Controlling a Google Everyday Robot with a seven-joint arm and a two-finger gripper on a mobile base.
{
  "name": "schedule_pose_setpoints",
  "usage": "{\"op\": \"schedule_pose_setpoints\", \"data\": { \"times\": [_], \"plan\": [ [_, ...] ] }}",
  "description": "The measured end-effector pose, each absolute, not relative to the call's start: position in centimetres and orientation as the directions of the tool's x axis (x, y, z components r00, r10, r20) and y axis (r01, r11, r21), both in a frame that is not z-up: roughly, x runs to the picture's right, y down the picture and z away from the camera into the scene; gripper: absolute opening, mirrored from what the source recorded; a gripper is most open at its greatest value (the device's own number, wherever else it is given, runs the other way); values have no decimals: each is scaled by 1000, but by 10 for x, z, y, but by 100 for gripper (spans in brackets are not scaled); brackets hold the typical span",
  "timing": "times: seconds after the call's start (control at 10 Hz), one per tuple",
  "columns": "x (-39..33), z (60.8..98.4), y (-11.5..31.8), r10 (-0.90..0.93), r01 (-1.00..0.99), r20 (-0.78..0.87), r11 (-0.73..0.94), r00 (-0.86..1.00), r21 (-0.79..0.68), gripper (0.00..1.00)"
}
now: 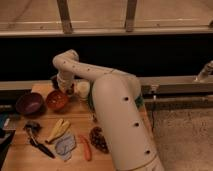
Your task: Stack cups into tray
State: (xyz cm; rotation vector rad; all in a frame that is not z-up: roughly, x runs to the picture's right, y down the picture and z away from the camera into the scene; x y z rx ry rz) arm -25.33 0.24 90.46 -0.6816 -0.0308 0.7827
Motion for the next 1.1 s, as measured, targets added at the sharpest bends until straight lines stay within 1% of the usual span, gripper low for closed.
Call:
{"op": "schedule_pose_setpoints", "data": {
  "times": [0.1,0.2,0.4,0.6,0.7,0.8,0.9,1.0,1.1],
  "plan": [
    [-253,904,2,659,-640,-219,508,720,-577,0],
    [-253,900,0,660,-638,-215,508,720,-578,4],
    [-253,894,-3,661,-633,-202,516,722,-577,25],
    [-251,889,-5,664,-634,-197,519,722,-573,41],
    [-249,887,-6,665,-636,-196,522,721,-568,43],
    [-248,885,-7,666,-637,-194,525,720,-564,40],
    [-246,883,-8,664,-637,-194,530,722,-560,31],
    [-244,883,-7,658,-637,-200,533,726,-557,19],
    [-244,883,-6,654,-635,-201,537,729,-555,15]
  ]
}}
